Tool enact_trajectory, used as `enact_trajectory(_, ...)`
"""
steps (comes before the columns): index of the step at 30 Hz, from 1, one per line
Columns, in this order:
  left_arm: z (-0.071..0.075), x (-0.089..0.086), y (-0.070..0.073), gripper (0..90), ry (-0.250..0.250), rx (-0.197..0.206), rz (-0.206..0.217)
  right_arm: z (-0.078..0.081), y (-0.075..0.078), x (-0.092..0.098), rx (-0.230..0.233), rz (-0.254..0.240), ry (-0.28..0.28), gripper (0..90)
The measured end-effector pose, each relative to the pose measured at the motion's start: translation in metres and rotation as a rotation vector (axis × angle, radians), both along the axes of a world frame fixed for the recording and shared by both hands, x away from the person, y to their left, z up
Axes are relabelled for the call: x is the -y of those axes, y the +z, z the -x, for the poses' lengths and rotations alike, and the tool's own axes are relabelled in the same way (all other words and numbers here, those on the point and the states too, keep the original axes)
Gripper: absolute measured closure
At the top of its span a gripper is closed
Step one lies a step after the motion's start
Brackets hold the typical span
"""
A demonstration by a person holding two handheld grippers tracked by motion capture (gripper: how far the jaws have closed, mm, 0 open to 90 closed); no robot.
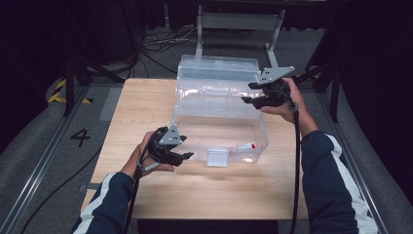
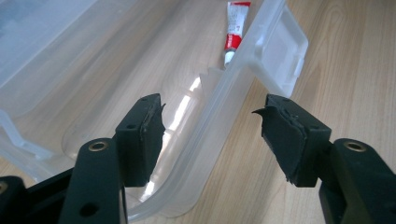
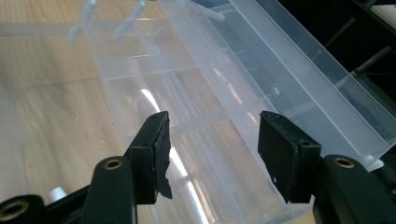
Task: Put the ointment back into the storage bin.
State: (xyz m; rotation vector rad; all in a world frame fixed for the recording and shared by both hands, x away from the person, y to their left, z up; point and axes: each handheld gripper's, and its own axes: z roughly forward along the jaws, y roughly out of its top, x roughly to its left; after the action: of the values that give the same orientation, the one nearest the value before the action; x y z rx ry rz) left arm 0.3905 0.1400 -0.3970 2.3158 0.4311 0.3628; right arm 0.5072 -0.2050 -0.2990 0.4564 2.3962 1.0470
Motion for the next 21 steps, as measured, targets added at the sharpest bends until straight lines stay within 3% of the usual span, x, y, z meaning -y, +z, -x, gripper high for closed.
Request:
enact_trajectory(6, -0.005, 0.003, -0.002, 45.7, -0.015, -0.026, -0.044, -0.013, 0.002, -0.009, -0.002, 0.025, -0.017, 47.0)
enact_trajectory(8, -0.007, 0.005, -0.003, 46.5, -0.014, -0.036, -0.085, -0.018, 0.003, -0.012, -0.018, 0.044, -0.019, 48.5)
enact_trajectory(12, -0.011, 0.015, -0.003, 54.7, -0.056, -0.047, -0.200, -0.029, 0.001, -0.022, -0.059, 0.073, -0.018, 52.6)
enact_trajectory(17, -0.017, 0.025, -0.004, 63.6, -0.078, -0.075, -0.269, -0.038, -0.001, -0.030, -0.077, 0.134, -0.027, 57.5)
enact_trajectory(18, -0.017, 0.025, -0.004, 66.2, -0.078, -0.075, -0.269, -0.039, -0.002, -0.031, -0.076, 0.145, -0.028, 58.6)
enact_trajectory(19, -0.019, 0.030, -0.006, 67.0, -0.087, -0.072, -0.304, -0.040, -0.002, -0.033, -0.075, 0.174, -0.030, 60.2)
enact_trajectory(21, -0.022, 0.032, -0.007, 70.5, -0.081, -0.068, -0.323, -0.042, -0.004, -0.036, -0.075, 0.201, -0.037, 61.3)
